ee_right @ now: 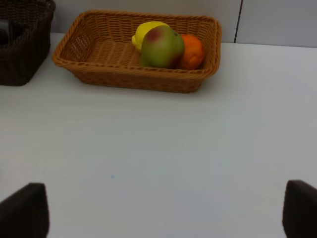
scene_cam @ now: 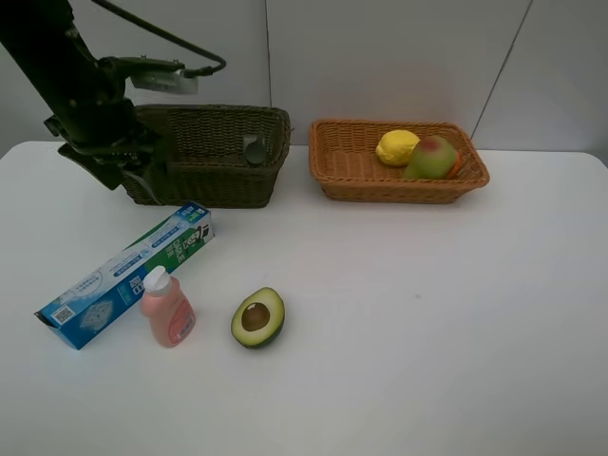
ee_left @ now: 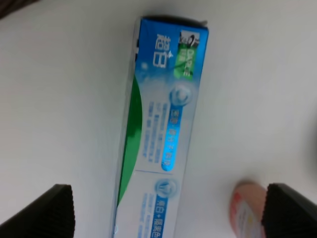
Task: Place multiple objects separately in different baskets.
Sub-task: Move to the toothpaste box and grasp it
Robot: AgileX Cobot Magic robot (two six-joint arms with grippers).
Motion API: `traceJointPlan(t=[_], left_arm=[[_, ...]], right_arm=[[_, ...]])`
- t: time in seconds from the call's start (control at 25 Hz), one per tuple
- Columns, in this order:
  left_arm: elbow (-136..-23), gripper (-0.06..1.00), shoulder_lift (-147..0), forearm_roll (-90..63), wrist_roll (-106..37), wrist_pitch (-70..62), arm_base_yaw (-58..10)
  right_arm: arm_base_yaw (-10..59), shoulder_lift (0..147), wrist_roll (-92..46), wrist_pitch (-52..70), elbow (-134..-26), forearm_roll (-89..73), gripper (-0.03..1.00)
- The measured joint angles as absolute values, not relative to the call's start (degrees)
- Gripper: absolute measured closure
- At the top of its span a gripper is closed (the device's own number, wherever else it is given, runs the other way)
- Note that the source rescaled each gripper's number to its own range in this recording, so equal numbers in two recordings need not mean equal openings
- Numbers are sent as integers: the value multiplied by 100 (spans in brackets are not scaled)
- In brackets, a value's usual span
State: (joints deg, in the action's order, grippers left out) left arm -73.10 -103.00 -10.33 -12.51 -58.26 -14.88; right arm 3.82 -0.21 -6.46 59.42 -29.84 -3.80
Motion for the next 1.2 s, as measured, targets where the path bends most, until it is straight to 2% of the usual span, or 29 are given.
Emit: traceJointPlan(t=[0.48,1.2], left_arm=[[-6263,-5,-10336,-662,-1074,-4469,-1705],[-6169,-5,-11252,-649,-1200,-3939,-1705]], right_arm=[[382,-21,-646,5942,-2984,-380,-3],[382,-21,-646,5942,-2984,-380,-3]])
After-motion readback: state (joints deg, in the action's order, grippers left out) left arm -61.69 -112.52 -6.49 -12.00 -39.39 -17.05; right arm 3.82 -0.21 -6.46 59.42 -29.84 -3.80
